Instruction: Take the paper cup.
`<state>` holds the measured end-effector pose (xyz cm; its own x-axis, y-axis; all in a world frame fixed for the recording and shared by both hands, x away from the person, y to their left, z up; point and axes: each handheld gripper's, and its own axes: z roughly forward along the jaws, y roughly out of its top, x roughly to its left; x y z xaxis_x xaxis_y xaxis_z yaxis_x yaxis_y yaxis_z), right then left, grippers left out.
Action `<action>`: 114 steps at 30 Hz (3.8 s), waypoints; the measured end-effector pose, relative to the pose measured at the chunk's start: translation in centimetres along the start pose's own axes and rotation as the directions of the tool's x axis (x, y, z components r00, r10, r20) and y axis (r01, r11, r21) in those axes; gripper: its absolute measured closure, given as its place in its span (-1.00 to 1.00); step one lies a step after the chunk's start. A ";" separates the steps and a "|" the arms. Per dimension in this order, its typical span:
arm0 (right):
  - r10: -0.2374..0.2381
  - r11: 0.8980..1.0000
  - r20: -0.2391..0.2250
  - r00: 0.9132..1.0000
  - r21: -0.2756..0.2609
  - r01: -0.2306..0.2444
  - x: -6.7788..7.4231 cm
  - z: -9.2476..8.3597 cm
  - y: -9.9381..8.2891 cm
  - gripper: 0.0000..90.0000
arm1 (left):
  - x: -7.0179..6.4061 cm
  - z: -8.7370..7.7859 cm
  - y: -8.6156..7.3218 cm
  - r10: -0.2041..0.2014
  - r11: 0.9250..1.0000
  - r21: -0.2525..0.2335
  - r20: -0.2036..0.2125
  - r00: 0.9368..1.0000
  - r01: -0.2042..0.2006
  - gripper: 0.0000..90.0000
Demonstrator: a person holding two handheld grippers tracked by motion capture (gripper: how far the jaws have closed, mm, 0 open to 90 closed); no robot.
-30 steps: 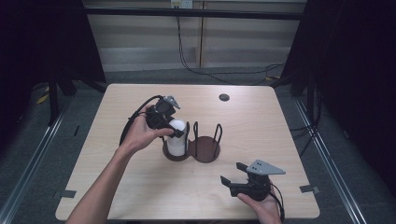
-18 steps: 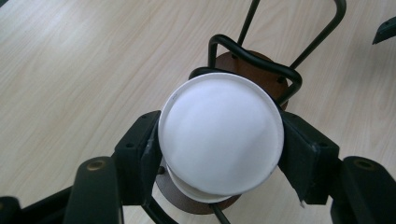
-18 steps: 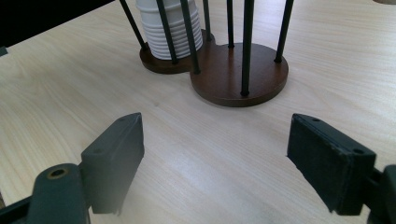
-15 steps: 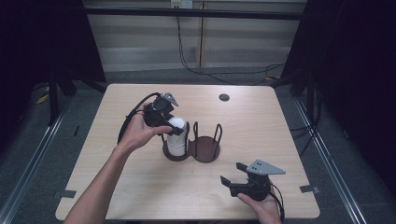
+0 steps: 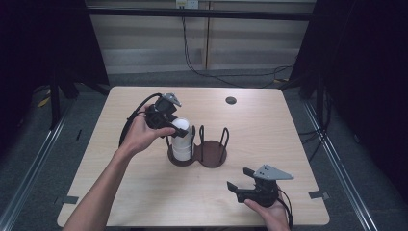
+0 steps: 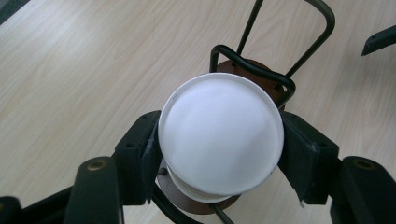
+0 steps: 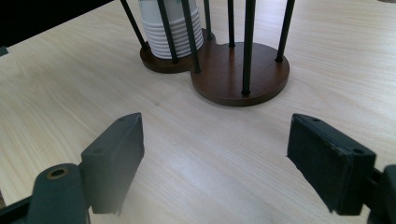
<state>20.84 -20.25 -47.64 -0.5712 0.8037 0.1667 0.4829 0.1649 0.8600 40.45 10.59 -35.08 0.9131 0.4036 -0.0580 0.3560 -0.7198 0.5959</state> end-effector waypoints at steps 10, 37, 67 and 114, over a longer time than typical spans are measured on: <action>-0.002 1.000 0.000 1.000 0.001 0.002 0.0 0.0 0.0 -0.59 | 0.0 -0.8 0.0 0.002 1.000 -0.025 -0.007 1.000 -0.002 -0.20; 0.000 1.000 0.001 1.000 0.002 0.000 0.1 0.0 0.0 -0.58 | -0.2 -3.5 -0.5 -0.006 0.992 -0.128 0.000 1.000 0.006 -0.19; 0.005 1.000 0.002 1.000 0.008 -0.005 0.0 0.0 0.0 -0.59 | -2.4 -5.5 -1.1 0.016 0.959 -0.284 0.011 1.000 -0.012 -0.18; -0.032 0.998 -0.147 0.989 -0.064 0.022 1.0 -0.1 1.6 -0.70 | -6.4 -3.0 -5.9 0.063 0.941 -0.338 0.162 0.985 -0.004 -0.18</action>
<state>20.92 -19.24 -46.02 -0.6773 0.7055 0.2084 0.4263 0.1456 0.8928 31.87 13.98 -35.84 0.9537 0.2610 -0.1495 0.2641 -0.4883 0.8318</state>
